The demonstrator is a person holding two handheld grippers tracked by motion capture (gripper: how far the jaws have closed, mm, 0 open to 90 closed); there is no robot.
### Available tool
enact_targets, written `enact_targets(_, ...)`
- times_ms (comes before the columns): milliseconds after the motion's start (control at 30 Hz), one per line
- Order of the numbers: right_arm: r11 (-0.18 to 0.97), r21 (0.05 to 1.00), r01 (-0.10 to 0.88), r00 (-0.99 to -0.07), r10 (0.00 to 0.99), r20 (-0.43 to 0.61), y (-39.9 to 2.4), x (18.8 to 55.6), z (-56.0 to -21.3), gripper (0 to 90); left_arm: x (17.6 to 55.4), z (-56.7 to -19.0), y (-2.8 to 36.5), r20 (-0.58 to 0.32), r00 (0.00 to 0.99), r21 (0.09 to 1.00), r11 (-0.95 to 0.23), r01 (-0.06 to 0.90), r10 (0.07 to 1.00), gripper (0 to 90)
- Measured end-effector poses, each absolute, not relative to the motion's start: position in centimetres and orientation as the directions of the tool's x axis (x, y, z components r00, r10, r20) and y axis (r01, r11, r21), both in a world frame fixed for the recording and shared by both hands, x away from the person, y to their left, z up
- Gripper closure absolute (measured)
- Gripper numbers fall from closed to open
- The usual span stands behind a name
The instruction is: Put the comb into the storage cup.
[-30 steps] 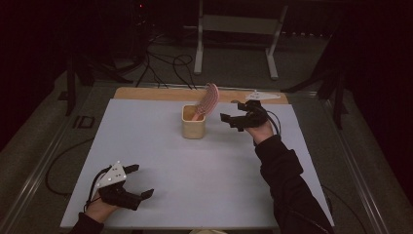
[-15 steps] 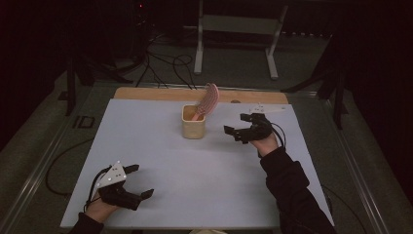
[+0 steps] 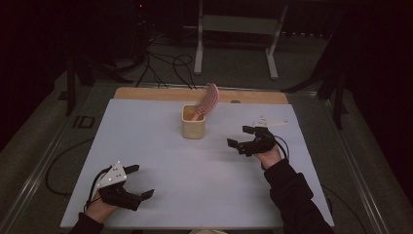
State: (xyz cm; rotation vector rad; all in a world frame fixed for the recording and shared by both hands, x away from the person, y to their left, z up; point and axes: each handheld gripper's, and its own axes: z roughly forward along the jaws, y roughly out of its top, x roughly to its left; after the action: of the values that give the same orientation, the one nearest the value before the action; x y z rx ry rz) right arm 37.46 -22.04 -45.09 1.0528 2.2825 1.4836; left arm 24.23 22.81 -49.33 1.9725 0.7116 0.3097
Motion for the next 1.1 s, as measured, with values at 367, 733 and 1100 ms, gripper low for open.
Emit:
enact_targets(367,0.227,0.862,0.453,-0.721,0.662,0.204,-22.9,36.2,-46.6,7.4,24.2,-49.4,22.8,-0.084,0.796,0.868,-0.349,0.354,0.599,0.0)
enact_targets(733,0.240,0.857,0.457,-0.727,0.656,0.204,-23.7,34.5,-47.9,7.5,24.2,-49.3,22.8,-0.083,0.796,0.868,-0.350,0.354,0.599,0.1)
enact_targets(1100,0.251,0.855,0.454,-0.736,0.647,0.201,-24.3,32.9,-48.7,7.5,24.2,-49.3,22.8,-0.084,0.798,0.868,-0.349,0.352,0.596,0.1)
